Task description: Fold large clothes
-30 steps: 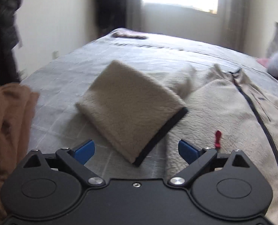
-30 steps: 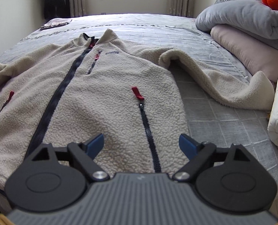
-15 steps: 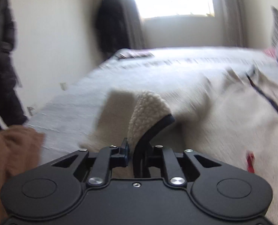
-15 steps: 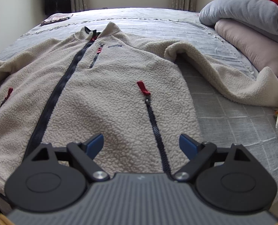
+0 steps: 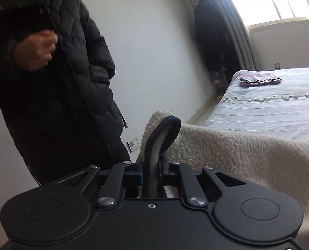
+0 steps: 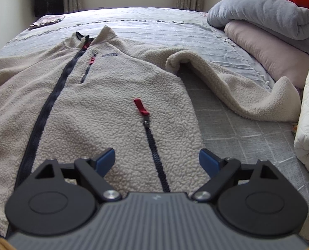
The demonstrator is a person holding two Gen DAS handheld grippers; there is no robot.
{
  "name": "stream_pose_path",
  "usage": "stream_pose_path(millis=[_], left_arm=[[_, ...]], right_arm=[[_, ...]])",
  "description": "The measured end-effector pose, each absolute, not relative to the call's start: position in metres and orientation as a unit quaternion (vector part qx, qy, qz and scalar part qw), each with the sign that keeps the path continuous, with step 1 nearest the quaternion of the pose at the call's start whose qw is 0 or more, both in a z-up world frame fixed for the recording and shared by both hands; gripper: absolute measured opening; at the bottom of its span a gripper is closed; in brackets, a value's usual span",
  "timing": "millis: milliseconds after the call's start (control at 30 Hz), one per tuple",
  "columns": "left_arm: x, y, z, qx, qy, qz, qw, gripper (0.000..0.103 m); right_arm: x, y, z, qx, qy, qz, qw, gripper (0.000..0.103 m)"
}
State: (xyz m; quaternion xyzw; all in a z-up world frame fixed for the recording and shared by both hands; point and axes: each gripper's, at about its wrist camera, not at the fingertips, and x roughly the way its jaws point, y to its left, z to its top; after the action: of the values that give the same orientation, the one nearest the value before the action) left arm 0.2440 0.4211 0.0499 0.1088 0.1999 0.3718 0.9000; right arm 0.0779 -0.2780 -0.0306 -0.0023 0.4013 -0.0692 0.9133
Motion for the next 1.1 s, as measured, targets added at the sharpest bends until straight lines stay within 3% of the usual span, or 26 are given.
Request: stream_pose_path(millis=[167,267,367,400,433,700,1100], left_arm=[[0.276,0.434,0.025,0.132,0.191,0.389,0.891,0.014],[0.299,0.446,0.009,0.137,0.207,0.390,0.887,0.025],[0.305,0.445,0.000,0.149,0.213,0.417,0.871,0.061],[0.300,0.442,0.000,0.146,0.204,0.413,0.875,0.087],[0.296,0.439,0.000,0.139,0.198,0.407,0.881,0.100],[0.274,0.375,-0.007,0.097,0.266,0.289,0.915,0.100],[0.241,0.212,-0.021,0.047,0.340,0.081,0.936,0.103]], right_arm=[[0.088,-0.276,-0.034,-0.001,0.413,-0.085,0.907,0.088],[0.093,-0.273,-0.036,-0.001,0.419,-0.088,0.904,0.088],[0.097,-0.271,-0.037,-0.002,0.423,-0.083,0.902,0.088],[0.098,-0.271,-0.037,-0.003,0.422,-0.083,0.903,0.088],[0.099,-0.272,-0.037,-0.004,0.423,-0.082,0.903,0.088],[0.093,-0.304,-0.032,0.014,0.414,-0.096,0.905,0.089],[0.071,-0.447,-0.003,0.096,0.384,-0.166,0.903,0.095]])
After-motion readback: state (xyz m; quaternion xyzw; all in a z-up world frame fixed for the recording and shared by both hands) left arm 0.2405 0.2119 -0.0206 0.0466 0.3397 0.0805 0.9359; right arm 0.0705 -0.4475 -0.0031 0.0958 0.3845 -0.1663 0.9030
